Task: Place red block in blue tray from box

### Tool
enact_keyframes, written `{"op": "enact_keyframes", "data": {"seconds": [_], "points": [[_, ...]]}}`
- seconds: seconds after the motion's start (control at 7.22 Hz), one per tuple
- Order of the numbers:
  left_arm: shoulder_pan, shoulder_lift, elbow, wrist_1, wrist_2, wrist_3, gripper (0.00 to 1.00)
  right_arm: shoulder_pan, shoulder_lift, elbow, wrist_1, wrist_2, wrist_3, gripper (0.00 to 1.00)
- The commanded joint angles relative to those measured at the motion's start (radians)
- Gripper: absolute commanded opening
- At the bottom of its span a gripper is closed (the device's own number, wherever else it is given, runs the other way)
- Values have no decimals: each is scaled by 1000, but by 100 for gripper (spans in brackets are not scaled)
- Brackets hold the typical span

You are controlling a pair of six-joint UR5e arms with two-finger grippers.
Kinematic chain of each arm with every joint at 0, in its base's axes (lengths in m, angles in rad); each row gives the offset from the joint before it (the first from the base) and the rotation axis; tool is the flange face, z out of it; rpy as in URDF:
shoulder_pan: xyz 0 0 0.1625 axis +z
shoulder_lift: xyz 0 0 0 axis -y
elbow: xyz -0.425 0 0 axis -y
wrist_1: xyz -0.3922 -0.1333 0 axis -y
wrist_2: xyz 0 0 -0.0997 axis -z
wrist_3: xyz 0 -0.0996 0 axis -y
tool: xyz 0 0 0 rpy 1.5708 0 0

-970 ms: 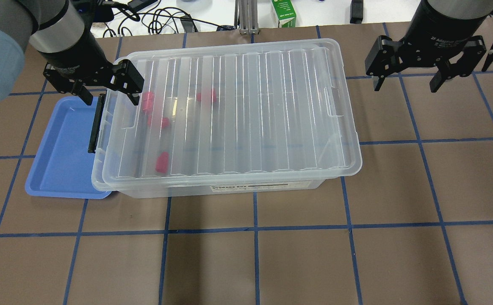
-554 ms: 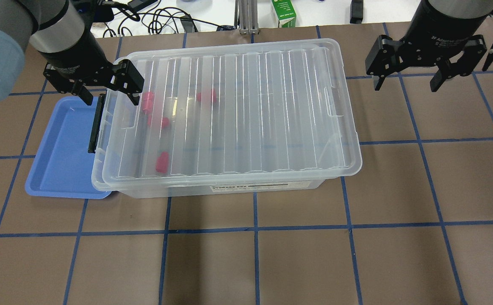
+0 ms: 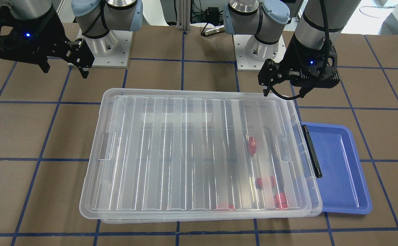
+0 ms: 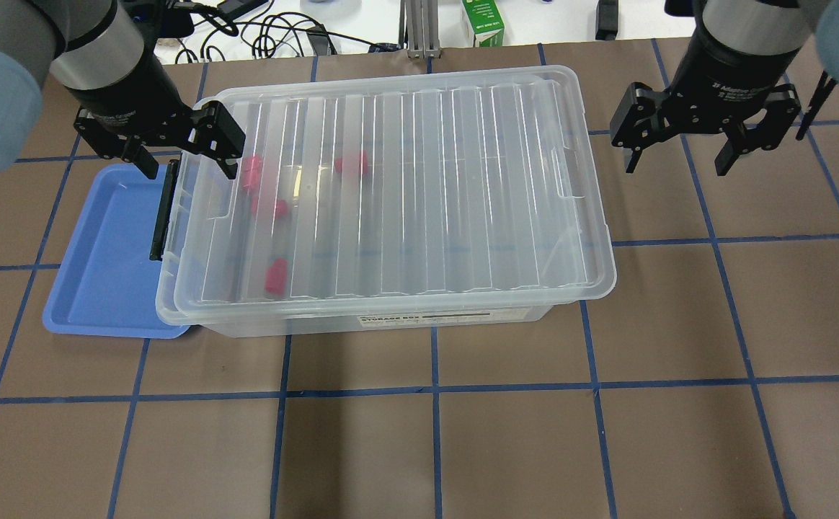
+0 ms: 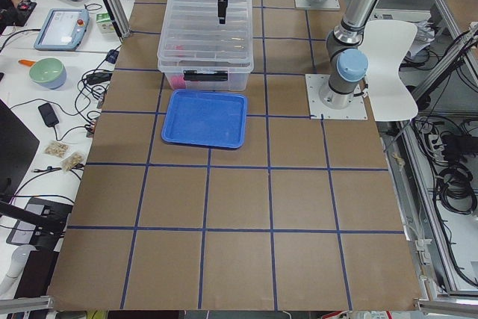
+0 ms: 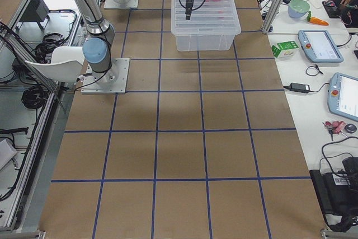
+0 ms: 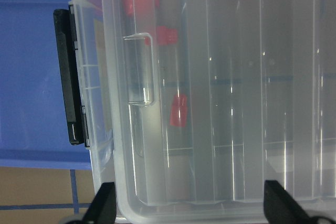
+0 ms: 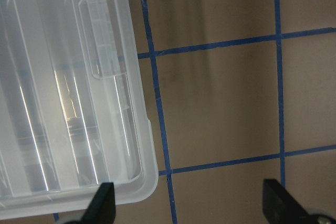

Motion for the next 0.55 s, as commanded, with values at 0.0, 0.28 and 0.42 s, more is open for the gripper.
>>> {"op": "enact_keyframes", "data": {"seconds": [0.0, 0.28, 0.42], "points": [[0, 0, 0, 0, 0, 0, 100, 11, 118, 9, -154, 3, -4, 100], [0, 0, 0, 0, 0, 0, 100, 13, 186, 9, -172, 10, -4, 100], [0, 0, -1, 0, 0, -2, 100, 13, 216, 9, -176, 26, -10, 100]]}}
